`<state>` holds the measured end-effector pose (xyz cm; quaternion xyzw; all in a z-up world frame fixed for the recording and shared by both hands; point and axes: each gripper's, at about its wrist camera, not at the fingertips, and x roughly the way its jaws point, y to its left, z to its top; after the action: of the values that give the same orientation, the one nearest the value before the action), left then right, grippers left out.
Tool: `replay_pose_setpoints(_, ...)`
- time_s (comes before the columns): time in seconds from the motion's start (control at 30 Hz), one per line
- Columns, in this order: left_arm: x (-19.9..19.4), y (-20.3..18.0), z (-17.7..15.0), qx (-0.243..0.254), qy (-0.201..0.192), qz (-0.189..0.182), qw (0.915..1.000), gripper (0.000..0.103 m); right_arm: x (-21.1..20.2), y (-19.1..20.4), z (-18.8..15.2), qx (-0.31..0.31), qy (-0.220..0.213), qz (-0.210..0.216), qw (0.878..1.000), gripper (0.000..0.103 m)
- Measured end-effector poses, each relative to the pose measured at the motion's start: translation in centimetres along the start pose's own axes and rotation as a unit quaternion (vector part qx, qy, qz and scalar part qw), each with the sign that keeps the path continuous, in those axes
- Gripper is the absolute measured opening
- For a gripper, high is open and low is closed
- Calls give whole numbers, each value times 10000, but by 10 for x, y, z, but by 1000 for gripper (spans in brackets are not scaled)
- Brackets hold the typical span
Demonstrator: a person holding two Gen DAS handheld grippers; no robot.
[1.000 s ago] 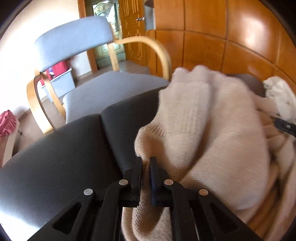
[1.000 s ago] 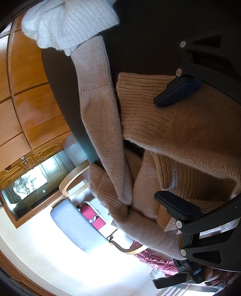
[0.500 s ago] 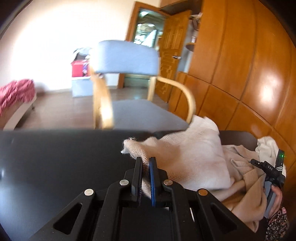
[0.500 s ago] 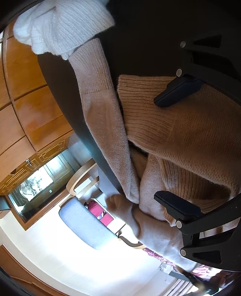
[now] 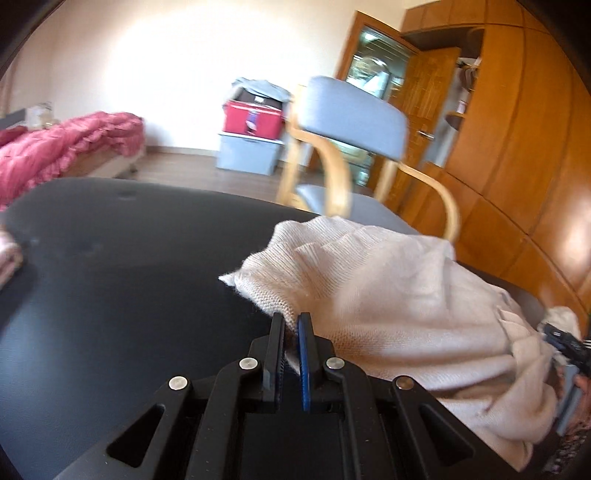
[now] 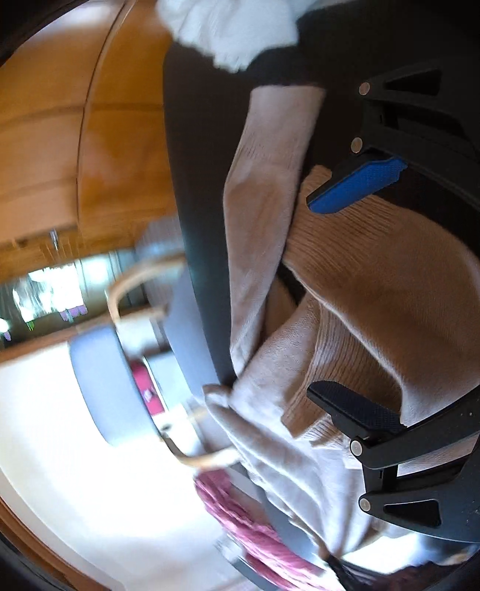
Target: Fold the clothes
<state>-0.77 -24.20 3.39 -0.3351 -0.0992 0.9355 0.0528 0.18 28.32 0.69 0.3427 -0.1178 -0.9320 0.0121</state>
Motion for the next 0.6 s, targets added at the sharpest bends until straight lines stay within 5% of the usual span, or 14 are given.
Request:
replay_pose_setpoints(0.17, -3, 44, 1, -276, 449, 541, 9971, 7, 11, 29, 5, -570, 134, -215, 9981, 94)
replay_pose_setpoints(0.3, -39, 27, 5, 93, 17, 488, 9988, 13, 28, 41, 7, -705, 384, -177, 9966, 94)
replay_pose_setpoints(0.37, -55, 6, 6, 330, -148, 141, 9992, 18, 33, 43, 4, -630, 539, 58, 9965, 94)
replay_pose_setpoints(0.47, -62, -44, 4, 740, 76, -902, 9931, 20, 41, 42, -1, -449, 746, 334, 9956, 94)
replay_pose_setpoints(0.6, -55, -137, -19, 1578, 605, -2239, 9598, 22, 42, 40, -4, -182, 847, 307, 9958, 94)
